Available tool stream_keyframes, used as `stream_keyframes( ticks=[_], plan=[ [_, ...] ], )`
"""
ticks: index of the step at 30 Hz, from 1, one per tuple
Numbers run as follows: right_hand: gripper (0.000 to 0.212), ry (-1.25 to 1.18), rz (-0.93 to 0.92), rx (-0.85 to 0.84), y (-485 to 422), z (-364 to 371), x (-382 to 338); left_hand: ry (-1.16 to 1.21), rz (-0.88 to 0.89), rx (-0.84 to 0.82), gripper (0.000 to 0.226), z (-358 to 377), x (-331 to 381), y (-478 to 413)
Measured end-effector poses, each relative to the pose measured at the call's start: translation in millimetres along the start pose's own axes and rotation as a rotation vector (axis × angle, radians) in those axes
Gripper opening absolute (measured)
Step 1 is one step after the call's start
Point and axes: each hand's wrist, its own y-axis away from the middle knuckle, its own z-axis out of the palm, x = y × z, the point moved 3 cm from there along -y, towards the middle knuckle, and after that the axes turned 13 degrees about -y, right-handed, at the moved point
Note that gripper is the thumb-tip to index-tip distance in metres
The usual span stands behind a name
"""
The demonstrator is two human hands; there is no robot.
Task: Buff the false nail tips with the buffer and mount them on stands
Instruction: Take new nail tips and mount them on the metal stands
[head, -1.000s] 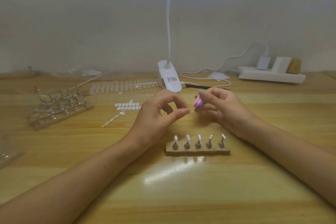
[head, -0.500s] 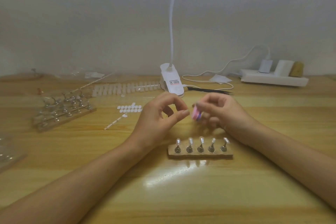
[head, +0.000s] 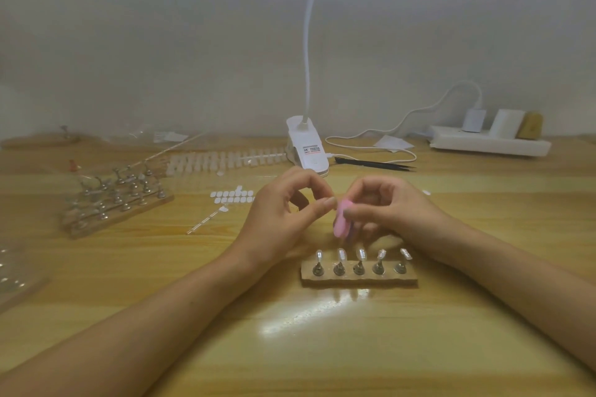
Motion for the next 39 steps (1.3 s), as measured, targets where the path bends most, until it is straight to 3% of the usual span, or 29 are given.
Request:
stream_keyframes(
  ticks=[4, 8, 11, 15, 18, 22, 25, 29, 32, 36, 39],
  plan=[
    [0.027, -0.102, -0.068, 0.132, -1.4, -6.6, -0.7, -0.001, -0.008, -0.041, 0.01, 1.9, -0.4, -0.9],
    [0.019, 0.009, -0.018, -0.01, -0.9, 2.3, 2.2, -0.005, -0.011, -0.033, 0.01, 1.5, -1.3, -0.9],
    [0.027, -0.131, -0.074, 0.156, -1.5, -6.4, -0.6, -0.002, -0.015, -0.037, 0.009, 1.9, -0.9, -0.5],
    [0.019, -0.057, -0.018, -0.001, -0.5, -1.0, 0.9, -0.007, -0.018, -0.036, 0.009, 1.3, -1.2, -0.5],
    [0.027, -0.154, -0.062, 0.138, -1.7, -7.3, -1.1, 0.004, -0.019, -0.051, 0.01, 2.1, 0.0, -0.3],
    [0.024, -0.058, -0.007, -0.004, 0.1, -0.3, -0.4, -0.003, -0.014, -0.041, 0.009, 1.6, 1.1, -0.2],
    [0.029, -0.129, -0.046, 0.121, -0.4, -6.2, -1.7, 0.001, -0.023, -0.03, 0.01, 0.9, 0.1, 0.0],
    [0.019, -0.055, -0.002, -0.026, 0.7, 1.8, -0.6, -0.022, -0.003, -0.011, 0.008, 0.4, 0.8, -0.3],
    [0.03, -0.126, -0.049, 0.123, -0.7, -5.9, -1.4, -0.016, 0.003, -0.024, 0.008, 1.2, 0.7, -0.2],
    [0.018, -0.076, -0.022, -0.023, 0.7, 0.9, -0.2, -0.017, 0.0, -0.02, 0.009, 0.6, 0.1, 0.2],
    [0.025, -0.135, -0.061, 0.116, 0.1, -5.1, -1.9, -0.015, -0.015, -0.016, 0.009, 0.6, -0.4, 0.4]
  ],
)
